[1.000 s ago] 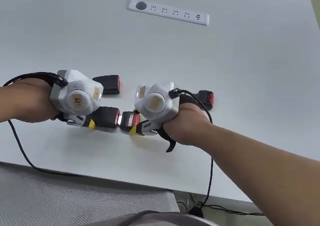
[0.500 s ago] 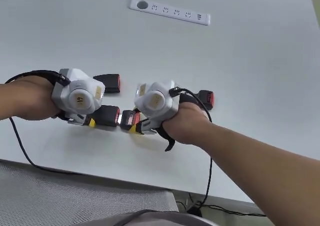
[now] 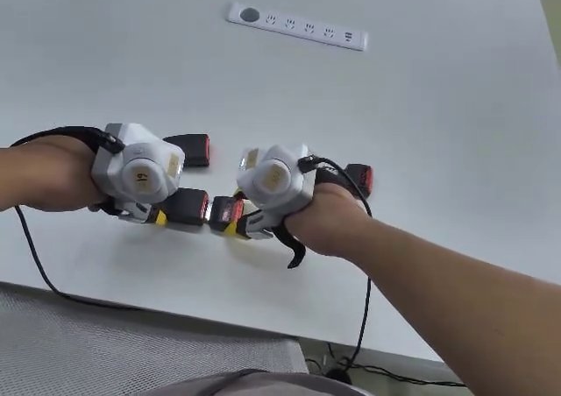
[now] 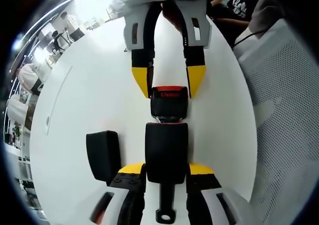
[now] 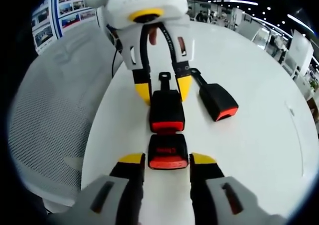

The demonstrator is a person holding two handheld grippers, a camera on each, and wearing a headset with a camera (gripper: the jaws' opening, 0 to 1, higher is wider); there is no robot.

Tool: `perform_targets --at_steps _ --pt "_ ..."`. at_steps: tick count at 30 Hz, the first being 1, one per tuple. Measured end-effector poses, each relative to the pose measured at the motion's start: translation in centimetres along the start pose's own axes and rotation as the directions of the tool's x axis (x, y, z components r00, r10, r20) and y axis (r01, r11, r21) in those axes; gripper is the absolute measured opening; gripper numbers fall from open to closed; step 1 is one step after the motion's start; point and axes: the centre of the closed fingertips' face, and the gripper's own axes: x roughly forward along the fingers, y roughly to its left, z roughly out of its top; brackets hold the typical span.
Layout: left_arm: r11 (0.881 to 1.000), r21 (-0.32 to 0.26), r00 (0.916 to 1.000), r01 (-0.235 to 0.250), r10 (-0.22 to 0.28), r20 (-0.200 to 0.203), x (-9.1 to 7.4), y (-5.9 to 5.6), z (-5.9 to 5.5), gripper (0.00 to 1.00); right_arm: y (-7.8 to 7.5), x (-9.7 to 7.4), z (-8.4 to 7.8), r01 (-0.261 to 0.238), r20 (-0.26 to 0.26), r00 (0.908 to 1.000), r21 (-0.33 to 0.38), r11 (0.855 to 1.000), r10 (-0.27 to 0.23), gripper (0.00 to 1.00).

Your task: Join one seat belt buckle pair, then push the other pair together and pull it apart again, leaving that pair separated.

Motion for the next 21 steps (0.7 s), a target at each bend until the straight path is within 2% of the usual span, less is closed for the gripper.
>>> perform_targets --at_steps 6,8,9,11,16,19,21 --pt "1.000 -0.008 0.9996 -0.010 0.010 0.025 -1.6 0.4 1.0 0.33 -0.1 -1.6 1.0 0.014 0.036 0.9993 -0.017 1.000 -0.013 0.36" --pt "1.000 -0.017 0.9993 -0.016 0.016 0.033 -2.0 0.8 1.2 0.33 -0.4 -2.1 1.0 0.023 0.043 0.9988 -0.015 1.000 -0.022 0.35" --pt "0.999 -0.018 0.9984 -0.036 0.037 0.042 -2.3 1.6 1.4 0.31 -0.6 -2.3 0.9 0.030 0.047 0.9985 -0.012 0.999 -0.029 0.35" --pt "0.998 -0.025 0.9972 -0.053 0.055 0.051 -2.6 2.4 1.7 0.31 -1.1 -2.8 0.5 0.043 0.048 0.9979 -0.005 0.999 -0.043 0.35" --pt "0.994 -0.053 0.9935 -0.094 0.097 0.058 -2.8 5.3 1.7 0.31 -2.9 -4.3 -1.8 0.082 0.028 0.9962 0.014 0.997 -0.082 0.35" --pt "0.991 -0.081 0.9923 -0.106 0.111 0.055 -2.8 6.5 1.8 0.33 -4.0 -5.3 -3.2 0.105 0.012 0.9944 0.024 0.994 -0.105 0.35" --pt "0.991 -0.079 0.9921 -0.106 0.110 0.059 -2.7 7.1 1.9 0.34 -4.8 -6.1 -4.4 0.123 -0.001 0.9924 0.031 0.992 -0.123 0.34"
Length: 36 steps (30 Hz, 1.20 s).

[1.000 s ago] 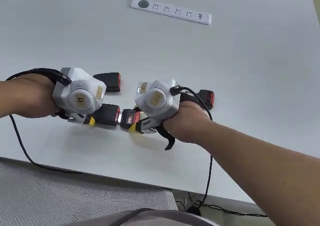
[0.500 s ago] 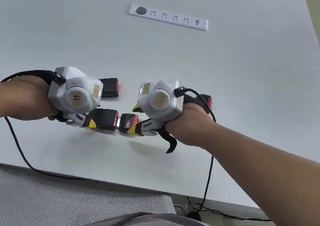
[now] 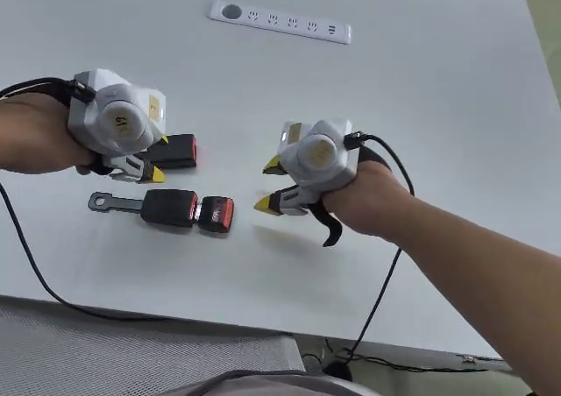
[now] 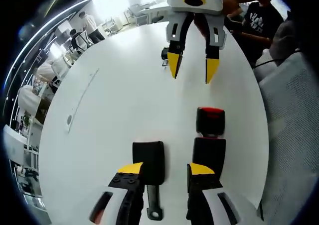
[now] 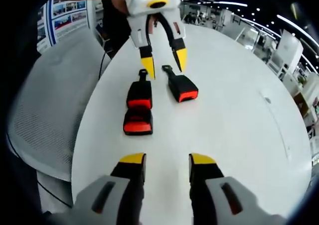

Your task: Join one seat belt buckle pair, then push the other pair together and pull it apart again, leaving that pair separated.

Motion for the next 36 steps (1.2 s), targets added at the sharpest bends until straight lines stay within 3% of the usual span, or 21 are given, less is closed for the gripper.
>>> perform_targets --at_steps 9,16,23,31,36 --pt "1.000 0.003 0.9995 0.000 0.000 -0.032 0.4 1.5 -0.4 0.38 -4.4 -3.2 -4.9 0.079 -0.055 0.9955 0.032 0.996 -0.077 0.34" --pt "1.000 -0.012 0.9978 0.019 -0.020 -0.063 1.1 1.8 -1.1 0.42 -6.1 -4.4 -8.4 0.106 -0.114 0.9884 0.041 0.994 -0.101 0.35" --pt "0.999 -0.005 0.9955 0.042 -0.042 -0.085 2.3 2.2 -1.9 0.43 -6.7 -4.6 -10.4 0.105 -0.146 0.9846 0.054 0.993 -0.096 0.36" --pt "0.998 -0.002 0.9919 0.065 -0.064 -0.110 3.1 2.4 -2.9 0.41 -6.5 -4.0 -12.0 0.068 -0.157 0.9860 0.064 0.996 -0.057 0.36" --pt "0.997 0.013 0.9906 0.076 -0.074 -0.115 3.6 2.3 -3.0 0.36 -6.7 -3.9 -11.9 0.051 -0.158 0.9866 0.050 0.997 -0.042 0.36"
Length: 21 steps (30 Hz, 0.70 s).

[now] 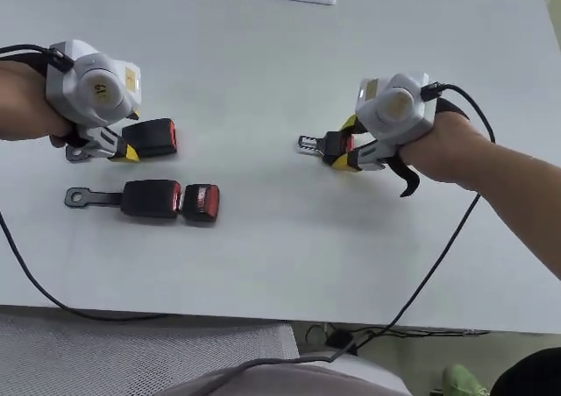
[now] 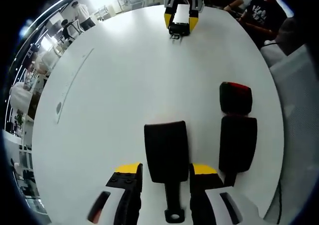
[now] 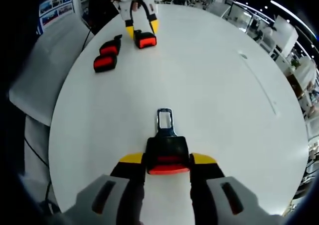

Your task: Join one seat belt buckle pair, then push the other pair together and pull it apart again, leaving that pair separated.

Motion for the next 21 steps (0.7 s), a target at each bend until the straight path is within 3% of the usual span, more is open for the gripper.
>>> perform_targets --at_steps 6,11,21 --pt "1.000 0.017 0.9997 0.023 -0.023 -0.003 0.39 -0.37 -0.15 0.34 0.00 -0.13 0.18 -0.002 0.007 1.0000 -0.019 1.000 0.002 0.35" --pt "0.997 0.071 0.9996 0.026 -0.026 -0.008 0.38 -0.73 -0.11 0.33 0.32 -0.17 0.21 -0.036 0.007 0.9993 -0.035 0.999 0.037 0.34" --pt "0.994 0.098 0.9987 0.050 -0.049 -0.017 0.69 -0.66 -0.36 0.32 0.30 0.17 0.17 -0.079 0.002 0.9969 -0.047 0.996 0.079 0.34"
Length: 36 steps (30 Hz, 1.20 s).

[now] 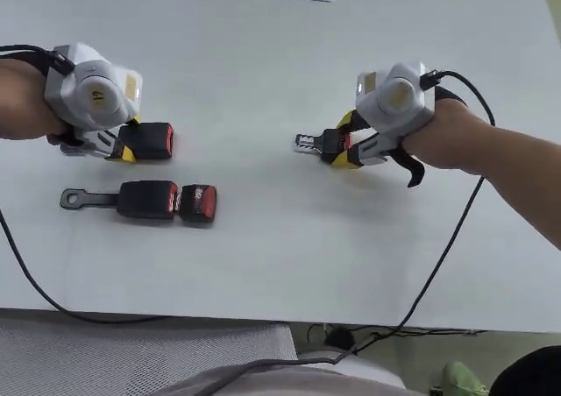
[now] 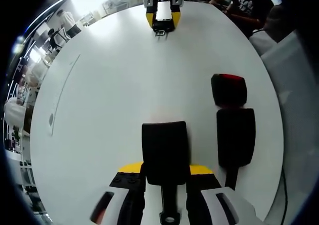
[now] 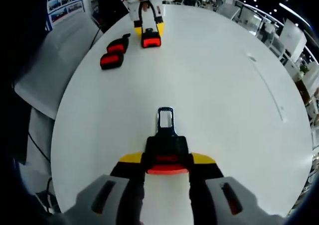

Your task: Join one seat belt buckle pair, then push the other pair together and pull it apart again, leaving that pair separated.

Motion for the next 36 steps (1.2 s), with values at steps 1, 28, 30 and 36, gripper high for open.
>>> perform_targets --at_steps 1,28,30,36 --pt "1.000 0.003 1.0000 0.000 0.000 0.000 0.0 0.0 0.0 0.32 0.1 -0.1 0.1 -0.001 -0.002 1.0000 -0.002 1.000 0.001 0.34" --pt "1.000 0.016 0.9993 0.020 -0.019 -0.033 0.3 0.2 0.0 0.31 2.5 2.0 6.6 -0.002 0.013 0.9999 -0.050 0.999 0.003 0.33" --pt "1.000 0.015 0.9992 0.020 -0.020 -0.034 0.3 0.2 0.0 0.31 2.7 2.4 7.4 -0.001 0.020 0.9998 -0.051 0.999 0.002 0.33" --pt "1.000 0.013 0.9992 0.020 -0.019 -0.036 0.2 0.1 0.1 0.31 3.3 4.0 9.9 -0.016 0.035 0.9992 -0.063 0.998 0.018 0.33"
